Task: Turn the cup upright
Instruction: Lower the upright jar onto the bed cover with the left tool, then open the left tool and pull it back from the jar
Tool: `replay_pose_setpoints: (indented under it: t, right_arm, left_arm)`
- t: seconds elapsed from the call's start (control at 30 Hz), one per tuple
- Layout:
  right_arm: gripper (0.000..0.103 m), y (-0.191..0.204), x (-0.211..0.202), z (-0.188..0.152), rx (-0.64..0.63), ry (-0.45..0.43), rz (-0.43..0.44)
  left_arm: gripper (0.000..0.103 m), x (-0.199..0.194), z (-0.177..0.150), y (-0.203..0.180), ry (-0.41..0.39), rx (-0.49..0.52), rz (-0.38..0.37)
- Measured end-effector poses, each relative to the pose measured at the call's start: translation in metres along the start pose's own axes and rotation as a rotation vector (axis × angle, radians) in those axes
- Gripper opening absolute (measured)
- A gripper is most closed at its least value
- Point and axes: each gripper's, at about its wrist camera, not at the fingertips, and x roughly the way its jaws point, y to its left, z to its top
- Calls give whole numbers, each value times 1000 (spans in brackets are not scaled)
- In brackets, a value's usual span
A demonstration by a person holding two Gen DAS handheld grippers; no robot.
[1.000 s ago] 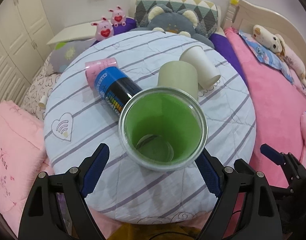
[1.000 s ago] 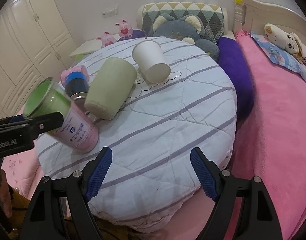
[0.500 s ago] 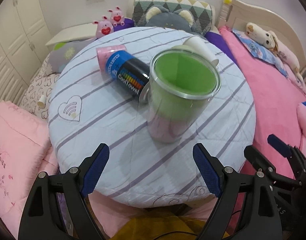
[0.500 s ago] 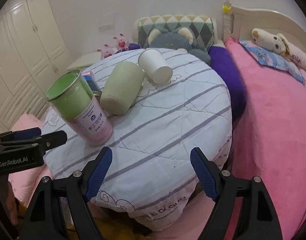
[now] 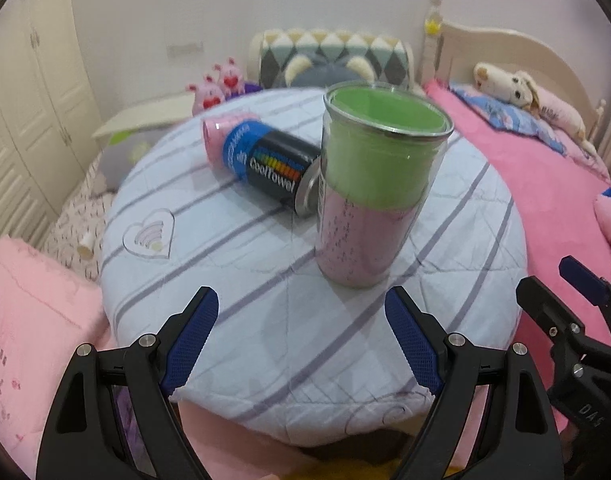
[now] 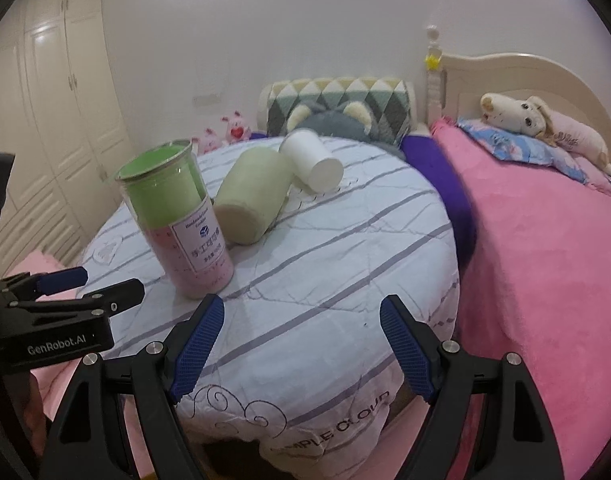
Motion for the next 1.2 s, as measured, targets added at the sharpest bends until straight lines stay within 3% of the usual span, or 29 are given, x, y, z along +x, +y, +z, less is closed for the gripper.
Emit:
replay_pose_setpoints:
  t: [0.2, 0.43, 0.77, 1.2]
  right_arm:
    - [82, -3, -8, -5, 17, -95, 8]
    - [82, 3, -22, -6, -14, -223, -10]
    - [82, 9, -31, -16, -39, -330, -25]
    - [82, 3, -22, -22, -18, -308, -36]
  left_arm:
    - [87, -12, -6, -2, -170, 36, 32]
    - [87, -24, -9, -6, -293, 56, 16]
    - [87, -29, -13, -17, -372, 77, 9]
    - [87, -27, -17, -19, -386, 69, 2]
